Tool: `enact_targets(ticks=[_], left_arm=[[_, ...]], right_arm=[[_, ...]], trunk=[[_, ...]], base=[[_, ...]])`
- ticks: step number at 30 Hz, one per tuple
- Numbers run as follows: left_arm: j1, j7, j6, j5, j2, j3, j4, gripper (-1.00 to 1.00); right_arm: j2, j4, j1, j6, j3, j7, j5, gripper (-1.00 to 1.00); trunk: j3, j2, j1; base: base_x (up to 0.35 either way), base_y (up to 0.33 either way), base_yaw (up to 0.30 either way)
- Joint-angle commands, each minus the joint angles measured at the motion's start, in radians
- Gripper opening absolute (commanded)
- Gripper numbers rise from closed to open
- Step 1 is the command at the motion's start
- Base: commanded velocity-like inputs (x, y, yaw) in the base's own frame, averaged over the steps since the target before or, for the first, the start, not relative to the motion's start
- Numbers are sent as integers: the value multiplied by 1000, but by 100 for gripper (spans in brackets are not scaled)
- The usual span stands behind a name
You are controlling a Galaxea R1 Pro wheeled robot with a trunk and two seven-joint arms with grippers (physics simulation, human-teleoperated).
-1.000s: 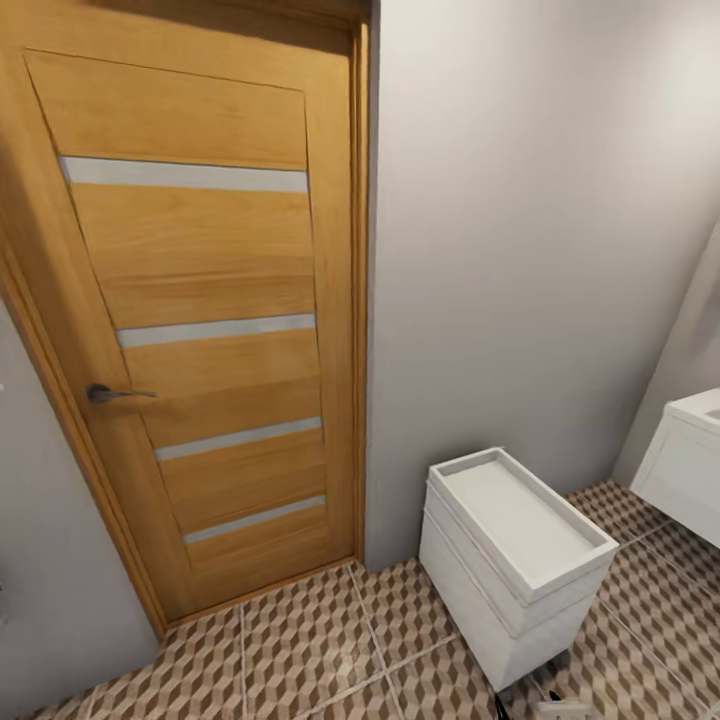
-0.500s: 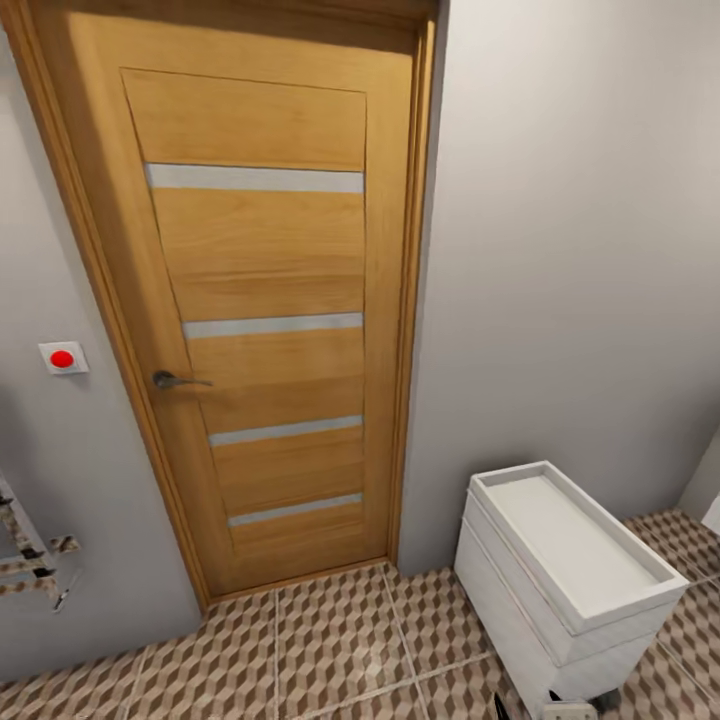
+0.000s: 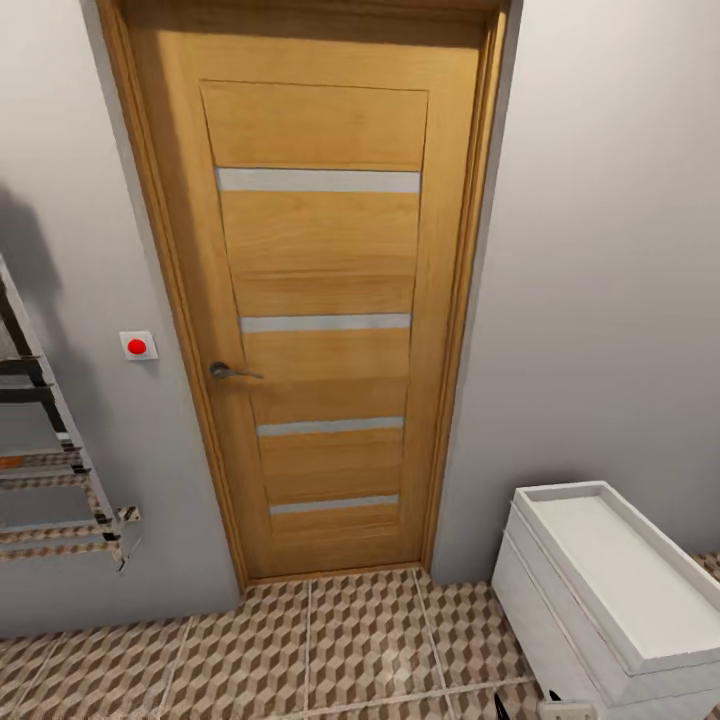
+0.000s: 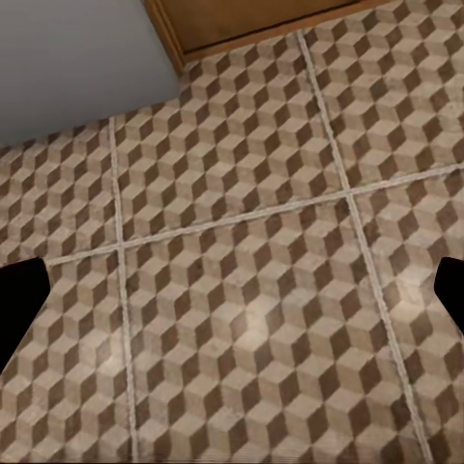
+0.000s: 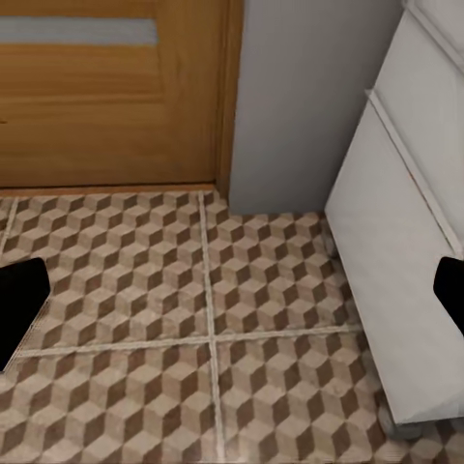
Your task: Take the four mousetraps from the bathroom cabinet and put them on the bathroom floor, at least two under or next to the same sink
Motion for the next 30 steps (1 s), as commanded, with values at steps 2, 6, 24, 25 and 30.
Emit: enact_targets(ticks=[2,6,24,25,30], left_arm=[[-2,0,-6,10,-1,-9,4,100],[-2,0,-6,10,-1,-9,4,100],[-2,0,-6,10,-1,-9,4,100],[-2,0,-6,10,-1,-9,4,100],[-2,0,-6,10,-1,-9,4,100]], right_arm=[[-1,0,-1,-3,8,1,-10,100],[-1,0,-1,-3,8,0,-10,100],[-1,0,-1,-3,8,0,-11,100],[-1,0,-1,-3,8,0,-11,100],[-1,0,-1,-3,8,0,-11,100]], trunk=[[-2,-1,0],[-2,-1,0],[-2,-1,0],[-2,-1,0],[-2,-1,0]], base=[[0,0,288],[0,0,288],[0,0,288],[0,0,288],[0,0,288]])
